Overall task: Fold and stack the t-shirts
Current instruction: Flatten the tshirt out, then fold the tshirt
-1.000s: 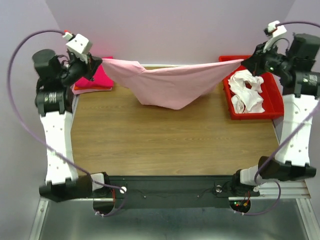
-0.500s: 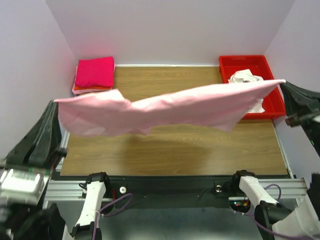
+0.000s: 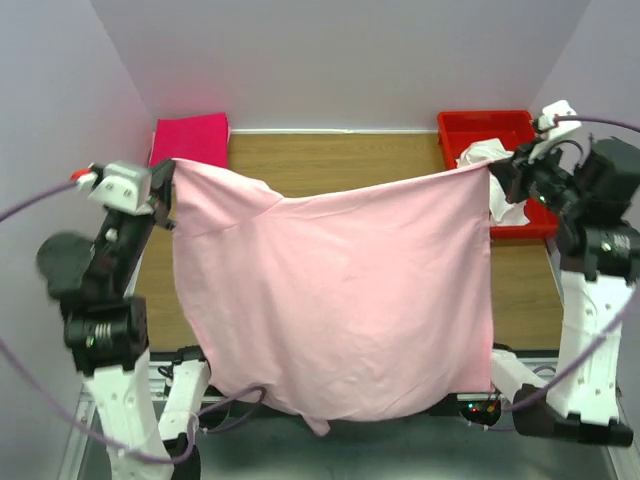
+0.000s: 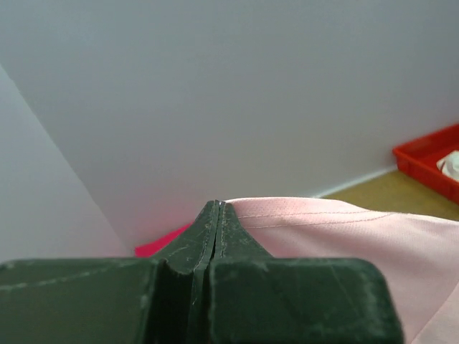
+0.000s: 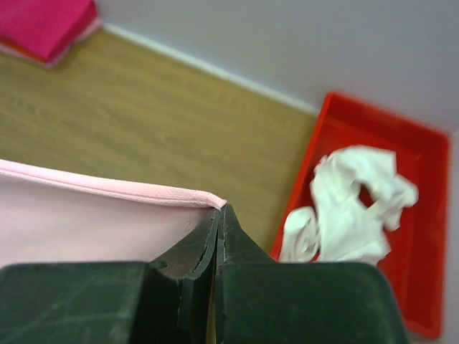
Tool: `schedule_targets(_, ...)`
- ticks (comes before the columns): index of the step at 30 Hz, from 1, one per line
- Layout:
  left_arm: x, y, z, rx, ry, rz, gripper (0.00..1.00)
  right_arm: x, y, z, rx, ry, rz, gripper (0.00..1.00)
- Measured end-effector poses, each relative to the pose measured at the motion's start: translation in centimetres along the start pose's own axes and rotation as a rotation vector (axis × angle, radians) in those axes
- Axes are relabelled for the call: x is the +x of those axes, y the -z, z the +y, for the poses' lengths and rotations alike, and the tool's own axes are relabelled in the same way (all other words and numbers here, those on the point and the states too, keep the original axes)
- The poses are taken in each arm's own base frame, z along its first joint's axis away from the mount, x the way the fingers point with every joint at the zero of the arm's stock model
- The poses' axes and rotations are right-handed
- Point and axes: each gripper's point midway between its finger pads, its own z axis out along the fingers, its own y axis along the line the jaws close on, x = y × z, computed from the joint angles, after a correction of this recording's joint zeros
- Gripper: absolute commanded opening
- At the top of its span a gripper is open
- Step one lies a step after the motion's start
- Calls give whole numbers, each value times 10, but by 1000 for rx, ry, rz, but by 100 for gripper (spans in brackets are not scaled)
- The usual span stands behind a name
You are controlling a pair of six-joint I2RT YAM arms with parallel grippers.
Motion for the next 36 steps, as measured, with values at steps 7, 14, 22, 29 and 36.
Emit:
schedule_targets(7, 173, -72, 11, 75, 159, 320, 0, 139, -88, -12, -98, -183, 281, 1)
schedule_targets(14, 325, -141, 7, 151, 251, 559, 0, 224, -178, -20, -162, -227, 410, 1)
schedule_targets(22, 449, -227, -3, 193, 257, 677, 0, 312, -282, -38, -132, -247, 538, 0)
schedule_targets(29, 527, -247, -1, 174, 253, 761, 0, 356, -321, -50, -79, -262, 584, 1)
schedule_targets(36, 531, -231, -6, 193, 237, 798, 0, 349, -327, -59, -44, -250, 567, 0)
